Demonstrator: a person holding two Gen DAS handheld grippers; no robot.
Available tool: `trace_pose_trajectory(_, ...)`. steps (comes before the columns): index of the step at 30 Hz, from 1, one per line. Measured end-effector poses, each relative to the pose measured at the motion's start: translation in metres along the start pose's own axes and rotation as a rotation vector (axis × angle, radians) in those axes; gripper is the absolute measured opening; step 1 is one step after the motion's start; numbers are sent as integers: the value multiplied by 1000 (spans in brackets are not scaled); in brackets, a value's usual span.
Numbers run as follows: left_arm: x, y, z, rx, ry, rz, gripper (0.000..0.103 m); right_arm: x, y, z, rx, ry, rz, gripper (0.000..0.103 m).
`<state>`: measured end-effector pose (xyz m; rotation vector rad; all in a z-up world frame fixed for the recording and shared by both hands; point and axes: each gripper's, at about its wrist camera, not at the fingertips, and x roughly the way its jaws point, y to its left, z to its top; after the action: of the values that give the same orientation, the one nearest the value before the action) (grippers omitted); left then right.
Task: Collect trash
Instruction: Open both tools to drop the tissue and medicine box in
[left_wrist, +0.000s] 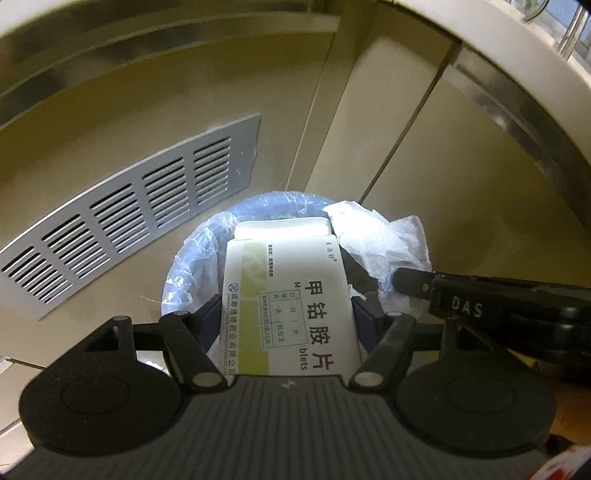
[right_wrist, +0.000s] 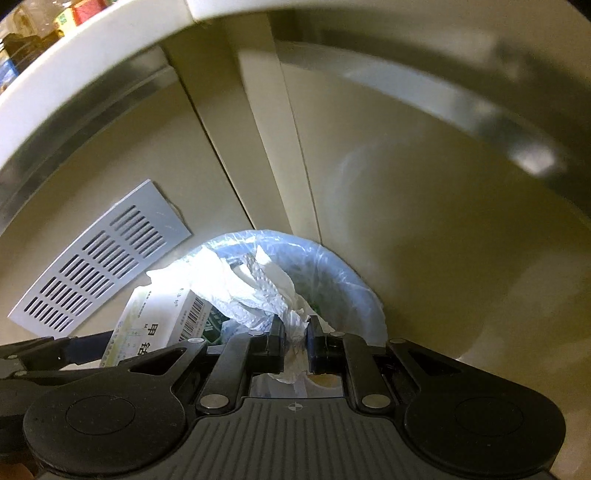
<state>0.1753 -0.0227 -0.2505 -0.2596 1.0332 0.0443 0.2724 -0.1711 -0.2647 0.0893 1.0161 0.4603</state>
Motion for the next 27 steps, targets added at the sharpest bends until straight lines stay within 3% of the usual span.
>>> trace_pose_trajectory(8, 23, 0, 4, 3, 46, 20, 70, 19, -10, 2, 49, 28, 1, 12)
trace_pose_trajectory(17, 43, -4, 3, 76, 67, 29, 70, 32, -18, 1, 68, 41, -8, 12)
trace_pose_trajectory(27, 19, 3, 3, 88, 58, 18, 78, 36, -21, 5, 83, 51, 0, 12)
